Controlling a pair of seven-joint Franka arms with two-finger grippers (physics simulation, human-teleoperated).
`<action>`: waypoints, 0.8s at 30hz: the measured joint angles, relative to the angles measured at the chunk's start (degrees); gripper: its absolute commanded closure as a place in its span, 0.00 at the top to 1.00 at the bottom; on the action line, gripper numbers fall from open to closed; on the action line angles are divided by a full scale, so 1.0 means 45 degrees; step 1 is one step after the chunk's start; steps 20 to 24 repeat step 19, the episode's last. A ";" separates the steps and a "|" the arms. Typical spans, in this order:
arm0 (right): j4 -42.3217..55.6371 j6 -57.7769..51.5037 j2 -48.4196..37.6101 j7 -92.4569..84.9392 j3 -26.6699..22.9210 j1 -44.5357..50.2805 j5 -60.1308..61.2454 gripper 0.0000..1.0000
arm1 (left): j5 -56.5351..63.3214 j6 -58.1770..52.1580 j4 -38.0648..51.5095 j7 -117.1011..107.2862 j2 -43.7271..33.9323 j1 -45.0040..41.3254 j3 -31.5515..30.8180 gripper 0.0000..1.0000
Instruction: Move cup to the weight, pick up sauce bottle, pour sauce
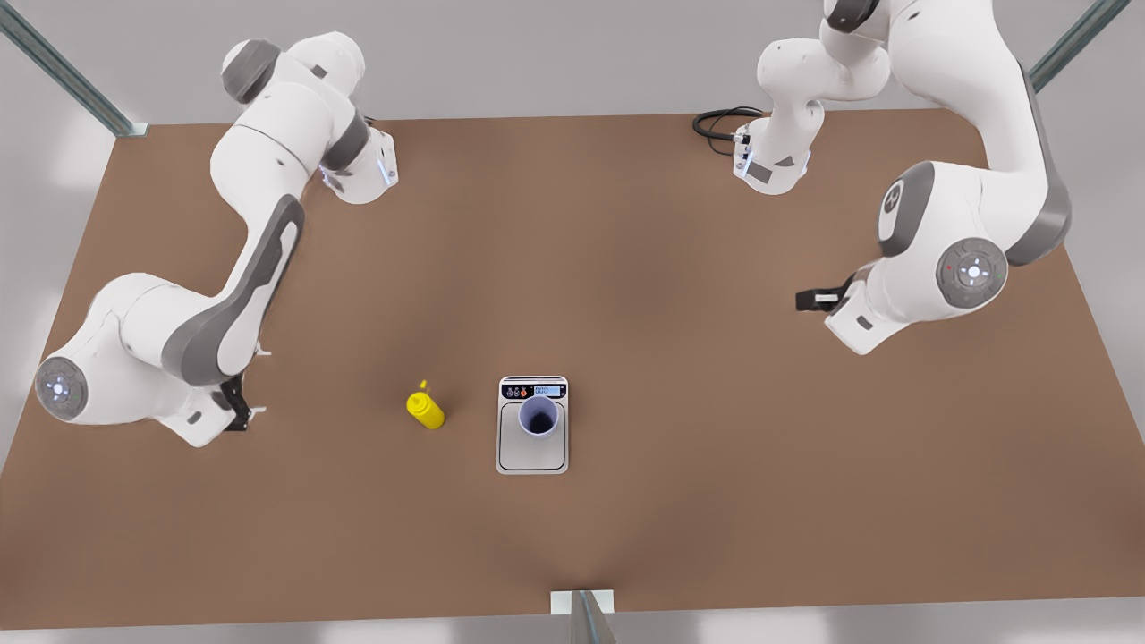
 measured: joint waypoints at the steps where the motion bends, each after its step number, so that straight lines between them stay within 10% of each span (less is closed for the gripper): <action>1: -0.0062 0.0080 -0.1821 0.1100 0.5126 -0.2513 -0.2096 1.00 | -0.0049 -0.0001 0.0017 0.0004 0.0000 -0.0021 -0.0006 1.00; 3: -0.1117 0.0460 -0.4374 0.3391 1.1172 -0.5597 -0.5833 1.00 | -0.0115 -0.0019 0.0017 0.0012 -0.0005 -0.0012 -0.0010 1.00; 5: -0.2738 0.0927 -0.6695 0.5453 1.3006 -0.6926 -0.8072 1.00 | -0.0146 -0.0044 0.0019 0.0018 -0.0001 0.0046 0.0001 1.00; 24: -0.4609 0.2317 -0.8934 1.4896 1.4127 -0.8040 -1.1033 1.00 | -0.0210 -0.0173 -0.0015 0.0034 0.0146 0.0097 0.0016 1.00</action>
